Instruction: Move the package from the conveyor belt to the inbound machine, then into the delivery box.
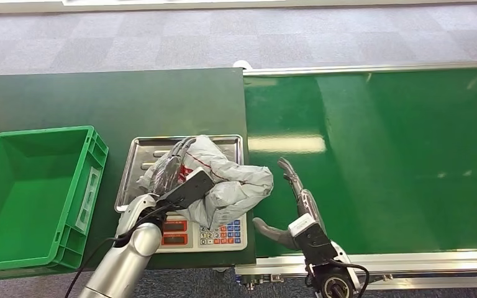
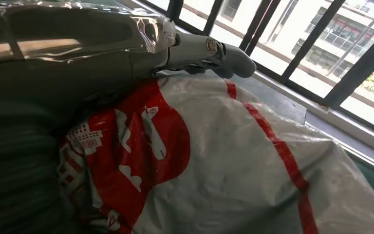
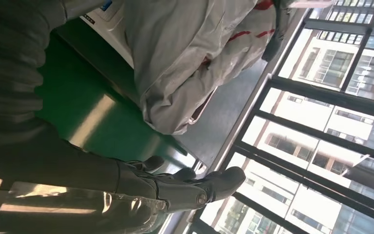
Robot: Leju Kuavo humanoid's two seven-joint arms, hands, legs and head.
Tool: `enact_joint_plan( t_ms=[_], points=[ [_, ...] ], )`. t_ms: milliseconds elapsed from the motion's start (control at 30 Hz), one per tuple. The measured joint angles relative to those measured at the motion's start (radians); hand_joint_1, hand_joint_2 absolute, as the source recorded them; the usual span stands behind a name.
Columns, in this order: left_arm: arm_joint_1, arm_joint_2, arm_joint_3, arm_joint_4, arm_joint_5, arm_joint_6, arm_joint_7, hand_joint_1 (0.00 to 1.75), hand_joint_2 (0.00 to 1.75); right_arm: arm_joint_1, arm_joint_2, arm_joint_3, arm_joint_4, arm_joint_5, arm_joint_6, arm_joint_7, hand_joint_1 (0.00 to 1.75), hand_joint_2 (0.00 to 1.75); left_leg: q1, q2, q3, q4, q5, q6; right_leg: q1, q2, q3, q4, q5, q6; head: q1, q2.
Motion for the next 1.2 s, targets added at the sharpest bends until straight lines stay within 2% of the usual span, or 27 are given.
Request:
enact_joint_plan(
  t_ms=[100,167,233,300,367,633,833,1000,1200],
  points=[
    [-0.02,-0.006,-0.003,0.037,-0.015,-0.005,0.009,0.01,1.75,0.004,0.0,0.014,-0.018,0.004,-0.002,0.002,0.0,1.75,0.0,0.0,0.0,0.0,0.0,0.0,0.0,0.0,0.0,0.0,0.0,0.0,0.0,0.0],
    [-0.029,-0.01,-0.003,0.054,-0.032,-0.021,0.013,0.74,1.75,0.006,0.0,0.019,-0.024,0.005,-0.002,0.003,0.0,1.75,0.0,0.0,0.001,0.0,0.0,0.0,0.0,0.0,0.001,0.0,0.0,0.0,0.0,0.0],
    [-0.034,-0.015,0.0,0.067,-0.041,-0.044,0.008,1.54,1.75,0.007,0.001,0.021,-0.027,0.008,-0.004,0.008,0.0,1.75,0.0,0.0,0.002,0.0,0.0,0.0,0.0,0.0,0.002,0.0,0.0,0.0,0.0,0.0],
    [-0.034,-0.02,0.006,0.074,-0.033,-0.057,-0.005,1.66,1.75,0.007,0.002,0.022,-0.028,0.009,-0.005,0.013,0.0,1.75,0.0,-0.001,0.003,0.0,0.0,0.0,0.0,0.0,0.003,0.0,0.0,0.0,0.0,0.0],
    [-0.034,-0.023,0.015,0.076,-0.016,-0.061,-0.021,1.68,1.75,0.007,0.004,0.024,-0.029,0.009,-0.005,0.014,0.0,1.75,0.0,-0.001,0.003,0.0,0.0,0.0,0.0,0.0,0.004,0.0,0.0,0.0,0.0,0.0],
    [-0.01,-0.029,0.059,0.05,0.107,-0.064,-0.111,1.59,1.75,0.017,0.006,0.027,-0.029,0.001,-0.005,0.016,0.0,1.75,0.0,-0.001,0.003,0.0,0.0,0.0,0.0,0.0,0.004,0.0,0.0,0.0,0.0,0.0],
    [0.024,-0.029,0.076,0.008,0.224,-0.012,-0.219,1.7,1.75,0.025,0.004,0.027,-0.029,-0.012,-0.02,0.013,0.0,1.75,0.0,0.0,0.002,0.0,0.0,0.0,0.0,0.0,0.003,0.0,0.0,0.0,0.0,0.0],
    [0.074,-0.027,0.088,-0.104,0.392,0.047,-0.326,1.72,1.75,0.025,0.003,0.027,-0.024,-0.018,-0.034,0.01,0.0,1.75,0.0,-0.001,0.001,0.0,0.0,0.0,0.0,0.0,0.001,0.0,0.0,0.0,0.0,0.0],
    [0.118,-0.004,0.099,-0.286,0.434,0.162,-0.382,1.75,1.75,0.032,0.003,0.026,-0.012,-0.019,-0.048,0.002,0.0,1.75,0.0,0.0,-0.001,0.0,0.0,0.0,0.0,0.0,0.0,0.0,0.0,0.0,0.0,0.0]
  ],
)
